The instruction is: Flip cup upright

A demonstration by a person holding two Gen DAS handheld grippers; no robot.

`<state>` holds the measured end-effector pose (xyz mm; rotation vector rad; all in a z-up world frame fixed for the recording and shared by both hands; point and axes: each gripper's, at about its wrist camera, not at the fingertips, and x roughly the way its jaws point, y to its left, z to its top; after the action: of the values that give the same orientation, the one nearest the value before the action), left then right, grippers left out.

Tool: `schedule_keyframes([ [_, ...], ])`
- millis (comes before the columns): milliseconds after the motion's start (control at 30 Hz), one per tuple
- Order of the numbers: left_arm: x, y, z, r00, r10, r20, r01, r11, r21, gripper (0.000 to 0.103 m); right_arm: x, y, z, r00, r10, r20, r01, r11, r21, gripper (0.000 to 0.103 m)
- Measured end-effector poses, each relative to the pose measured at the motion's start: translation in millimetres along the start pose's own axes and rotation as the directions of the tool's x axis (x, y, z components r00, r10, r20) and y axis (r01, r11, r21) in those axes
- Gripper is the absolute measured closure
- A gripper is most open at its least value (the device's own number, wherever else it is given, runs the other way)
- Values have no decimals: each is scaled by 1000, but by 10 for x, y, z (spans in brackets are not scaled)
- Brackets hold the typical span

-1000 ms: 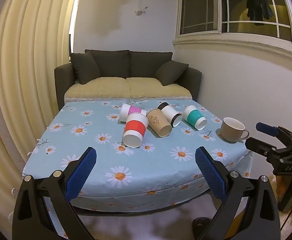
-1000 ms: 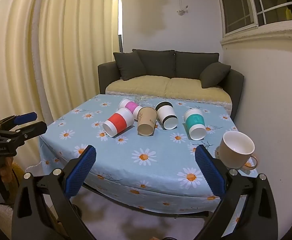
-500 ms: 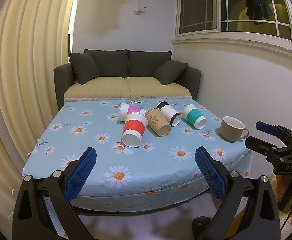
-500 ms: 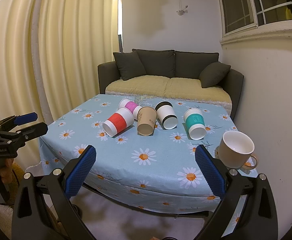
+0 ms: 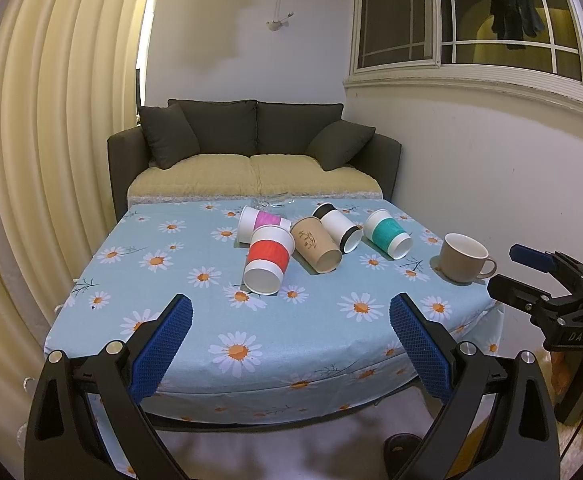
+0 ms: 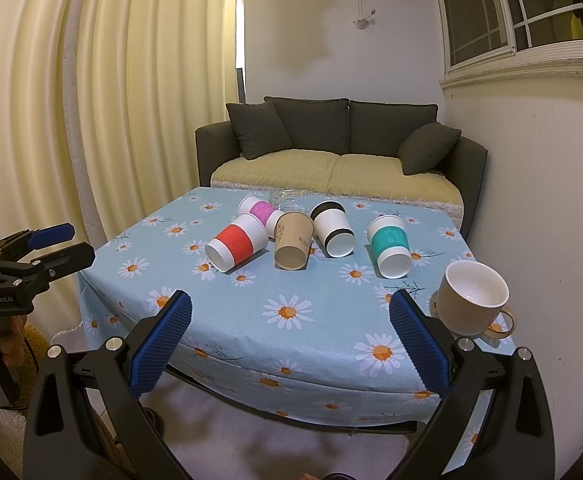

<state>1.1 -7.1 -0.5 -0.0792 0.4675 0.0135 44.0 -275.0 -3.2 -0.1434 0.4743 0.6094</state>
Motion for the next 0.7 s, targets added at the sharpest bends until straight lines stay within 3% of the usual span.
schedule_keyframes([
  [700, 29, 15, -24, 1000, 10, -11, -10, 1000, -1, 7, 27, 11, -16, 1000, 3, -8, -3, 1000, 2, 5],
])
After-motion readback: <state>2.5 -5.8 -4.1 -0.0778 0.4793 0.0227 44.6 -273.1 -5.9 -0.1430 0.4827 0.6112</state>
